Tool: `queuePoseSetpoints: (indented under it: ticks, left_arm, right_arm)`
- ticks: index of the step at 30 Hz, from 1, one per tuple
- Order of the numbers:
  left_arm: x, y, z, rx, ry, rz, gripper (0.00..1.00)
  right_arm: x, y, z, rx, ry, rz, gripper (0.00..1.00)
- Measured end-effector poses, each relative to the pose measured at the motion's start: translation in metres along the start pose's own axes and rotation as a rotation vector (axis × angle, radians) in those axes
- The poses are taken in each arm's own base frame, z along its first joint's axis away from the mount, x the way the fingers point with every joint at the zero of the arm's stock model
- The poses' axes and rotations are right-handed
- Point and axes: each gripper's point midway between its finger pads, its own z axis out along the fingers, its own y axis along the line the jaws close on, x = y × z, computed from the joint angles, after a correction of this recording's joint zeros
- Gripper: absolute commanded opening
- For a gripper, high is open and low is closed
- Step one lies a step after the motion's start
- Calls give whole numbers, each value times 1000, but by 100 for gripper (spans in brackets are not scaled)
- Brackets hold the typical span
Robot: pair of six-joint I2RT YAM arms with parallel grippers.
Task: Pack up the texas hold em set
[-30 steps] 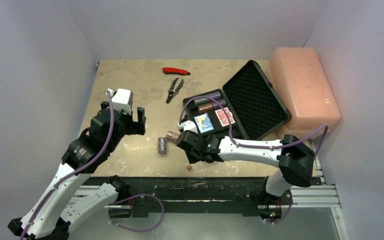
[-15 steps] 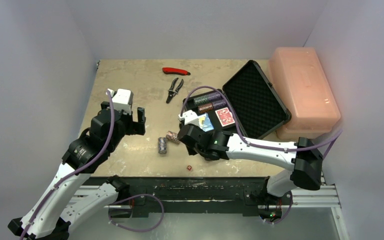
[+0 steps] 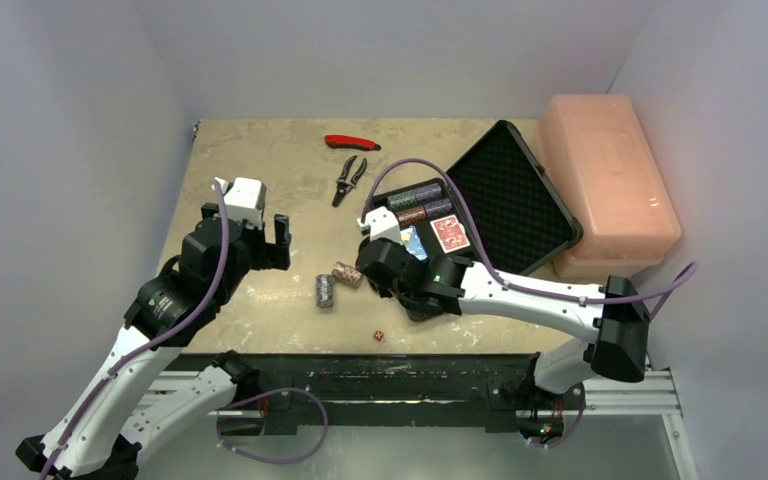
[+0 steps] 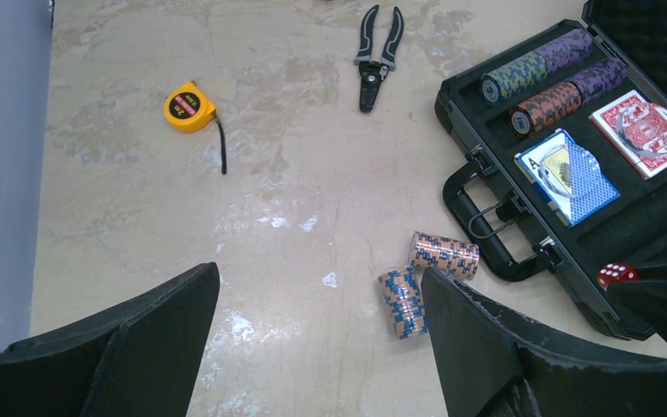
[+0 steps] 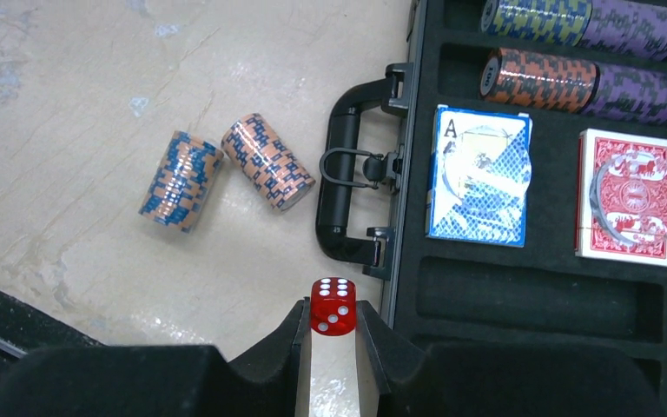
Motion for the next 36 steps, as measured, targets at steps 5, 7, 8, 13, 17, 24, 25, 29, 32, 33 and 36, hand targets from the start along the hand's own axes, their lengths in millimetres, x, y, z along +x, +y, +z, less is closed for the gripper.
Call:
queuePoseSetpoints:
  ticks: [5, 7, 8, 13, 17, 24, 25, 29, 32, 33, 36]
  left_arm:
    - [0, 1, 0, -5, -1, 0, 86]
    - [0, 1, 0, -6, -1, 0, 86]
    - [0, 1, 0, -6, -1, 0, 86]
    - [0, 1, 0, -8, -1, 0, 86]
    - [0, 2, 0, -9, -2, 0, 86]
    - [0, 2, 0, -9, -2, 3, 86]
    - [0, 2, 0, -9, -2, 3, 86]
    - [0, 2, 0, -10, 0, 4, 86]
    - [1, 2, 0, -10, 0, 5, 86]
    - [1, 2, 0, -10, 0, 5, 86]
    - [1, 2, 0, -10, 0, 5, 86]
  right_arm:
    - [-11, -3, 2, 16, -17, -10, 0]
    - [-13, -5, 6, 27, -17, -17, 0]
    - [-13, -6, 8, 32, -15, -22, 0]
    - [-19, -10, 18, 53, -12, -39, 0]
    - [-26, -16, 24, 69, -14, -44, 0]
    - [-44, -38, 33, 108, -37, -11, 0]
    - [-47, -42, 34, 116, -40, -6, 0]
    - [-61, -54, 38, 125, -60, 25, 0]
    - [-69, -64, 41, 130, -70, 50, 0]
    - [-72, -67, 42, 131, -71, 56, 0]
    - [-82, -72, 46, 138, -79, 72, 0]
